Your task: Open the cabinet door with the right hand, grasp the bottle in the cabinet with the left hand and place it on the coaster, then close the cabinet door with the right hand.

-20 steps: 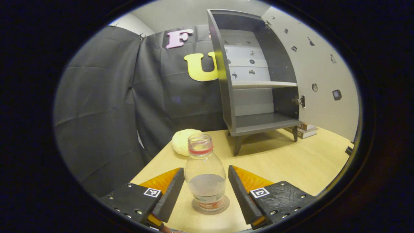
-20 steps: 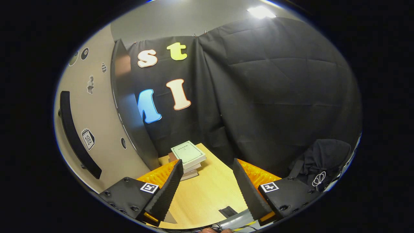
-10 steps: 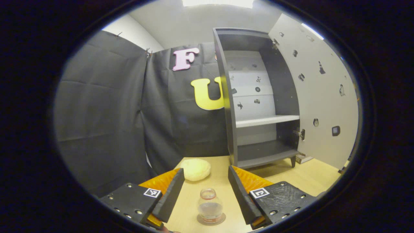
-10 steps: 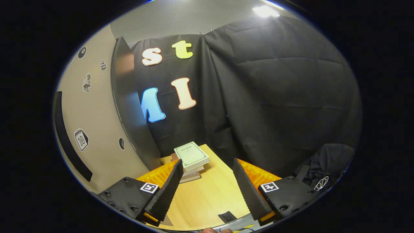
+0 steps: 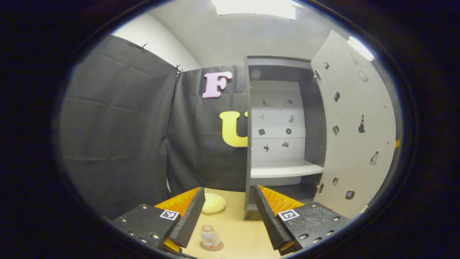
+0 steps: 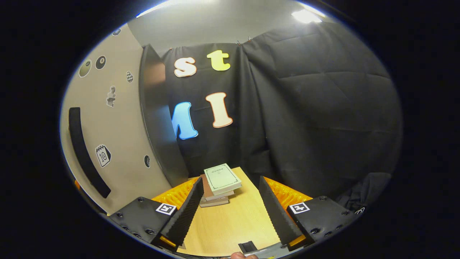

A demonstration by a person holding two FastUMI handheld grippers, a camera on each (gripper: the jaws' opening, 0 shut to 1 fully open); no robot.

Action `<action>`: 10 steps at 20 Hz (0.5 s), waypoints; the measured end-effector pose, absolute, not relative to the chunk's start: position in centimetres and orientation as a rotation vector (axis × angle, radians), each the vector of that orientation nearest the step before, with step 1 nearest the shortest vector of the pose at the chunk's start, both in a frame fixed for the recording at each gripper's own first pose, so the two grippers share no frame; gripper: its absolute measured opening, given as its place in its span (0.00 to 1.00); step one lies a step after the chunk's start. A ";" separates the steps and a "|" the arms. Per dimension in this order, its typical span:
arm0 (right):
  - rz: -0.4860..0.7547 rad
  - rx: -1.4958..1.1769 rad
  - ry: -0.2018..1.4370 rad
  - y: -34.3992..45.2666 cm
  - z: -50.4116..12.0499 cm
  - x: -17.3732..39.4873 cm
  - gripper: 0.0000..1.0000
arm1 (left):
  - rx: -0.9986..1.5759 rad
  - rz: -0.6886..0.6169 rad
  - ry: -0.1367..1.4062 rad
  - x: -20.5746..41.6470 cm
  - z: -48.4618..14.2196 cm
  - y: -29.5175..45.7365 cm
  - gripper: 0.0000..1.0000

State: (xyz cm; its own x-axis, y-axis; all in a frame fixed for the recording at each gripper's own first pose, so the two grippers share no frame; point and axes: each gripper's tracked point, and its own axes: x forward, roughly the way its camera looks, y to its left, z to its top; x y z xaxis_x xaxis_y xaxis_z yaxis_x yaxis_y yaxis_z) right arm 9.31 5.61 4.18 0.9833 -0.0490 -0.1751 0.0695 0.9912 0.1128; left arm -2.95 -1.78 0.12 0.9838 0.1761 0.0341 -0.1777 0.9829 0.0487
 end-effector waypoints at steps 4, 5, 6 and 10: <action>0.053 0.131 0.158 7.6 4.9 9.0 0.98 | 0.026 0.166 -0.003 -4.8 2.2 -5.5 0.82; 0.085 0.137 0.153 8.2 5.1 8.9 0.98 | 0.032 0.170 0.005 -5.4 2.2 -6.2 0.83; 0.117 0.143 0.147 8.9 5.3 8.8 0.98 | 0.043 0.167 0.012 -6.0 2.3 -6.9 0.84; 0.195 0.139 0.132 10.6 5.9 8.9 0.93 | 0.026 0.110 0.052 -6.8 1.6 -10.3 0.82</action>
State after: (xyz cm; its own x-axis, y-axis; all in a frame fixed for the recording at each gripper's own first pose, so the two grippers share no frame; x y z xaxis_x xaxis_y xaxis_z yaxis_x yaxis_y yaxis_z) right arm 8.91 10.57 5.91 0.9725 0.2017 -0.1168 -0.1834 0.9715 0.1503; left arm -6.77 -10.33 1.55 0.9926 0.1106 -0.0506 -0.1092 0.9936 0.0291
